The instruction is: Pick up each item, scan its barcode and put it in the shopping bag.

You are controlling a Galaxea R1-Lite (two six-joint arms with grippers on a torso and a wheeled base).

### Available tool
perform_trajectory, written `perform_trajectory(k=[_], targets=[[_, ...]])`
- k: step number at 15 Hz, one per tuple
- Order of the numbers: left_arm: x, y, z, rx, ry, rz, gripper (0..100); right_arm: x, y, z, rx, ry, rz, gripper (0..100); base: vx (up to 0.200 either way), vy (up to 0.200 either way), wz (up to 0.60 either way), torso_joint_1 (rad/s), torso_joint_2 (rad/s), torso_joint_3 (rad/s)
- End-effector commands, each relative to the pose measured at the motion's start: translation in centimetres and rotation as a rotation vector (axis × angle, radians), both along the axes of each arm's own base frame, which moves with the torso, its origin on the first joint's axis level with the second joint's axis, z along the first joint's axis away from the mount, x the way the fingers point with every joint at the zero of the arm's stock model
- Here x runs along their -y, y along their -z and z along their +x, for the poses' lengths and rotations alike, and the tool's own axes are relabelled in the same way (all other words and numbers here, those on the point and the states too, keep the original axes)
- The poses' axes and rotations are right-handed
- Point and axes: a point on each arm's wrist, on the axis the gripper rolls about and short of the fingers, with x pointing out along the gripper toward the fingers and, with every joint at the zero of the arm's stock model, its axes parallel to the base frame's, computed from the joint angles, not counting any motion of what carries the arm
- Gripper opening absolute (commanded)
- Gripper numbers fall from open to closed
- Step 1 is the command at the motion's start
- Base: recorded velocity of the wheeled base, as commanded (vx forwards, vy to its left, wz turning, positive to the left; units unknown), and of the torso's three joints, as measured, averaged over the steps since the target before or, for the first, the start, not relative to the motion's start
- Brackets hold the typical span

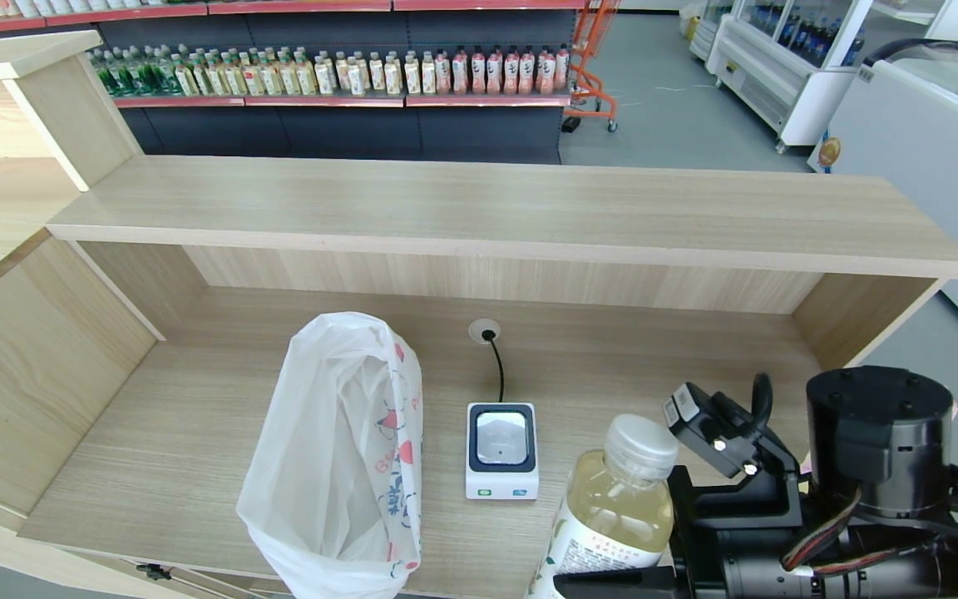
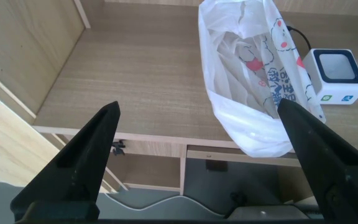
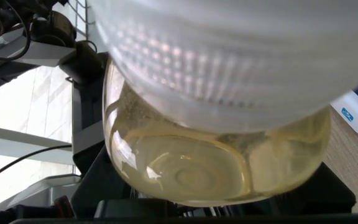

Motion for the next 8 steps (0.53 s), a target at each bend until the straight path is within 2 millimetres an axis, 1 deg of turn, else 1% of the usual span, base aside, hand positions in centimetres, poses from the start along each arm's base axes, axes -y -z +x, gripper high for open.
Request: perform_trajectory(k=[1,8], targets=[[0.00,0.00,0.00,0.000,0.000,0.000,100,0.04,-0.11,-0.07,0.006,0.000,0.003,0,0.000,0.000,0.00,0.000,0.00,0.000],[0.00,0.00,0.00,0.000,0.000,0.000,100,0.00,0.25,-0.07,-0.006,-0.002,-0.007,0,0.000,0.000,0.00,0.000,0.00,0.000]])
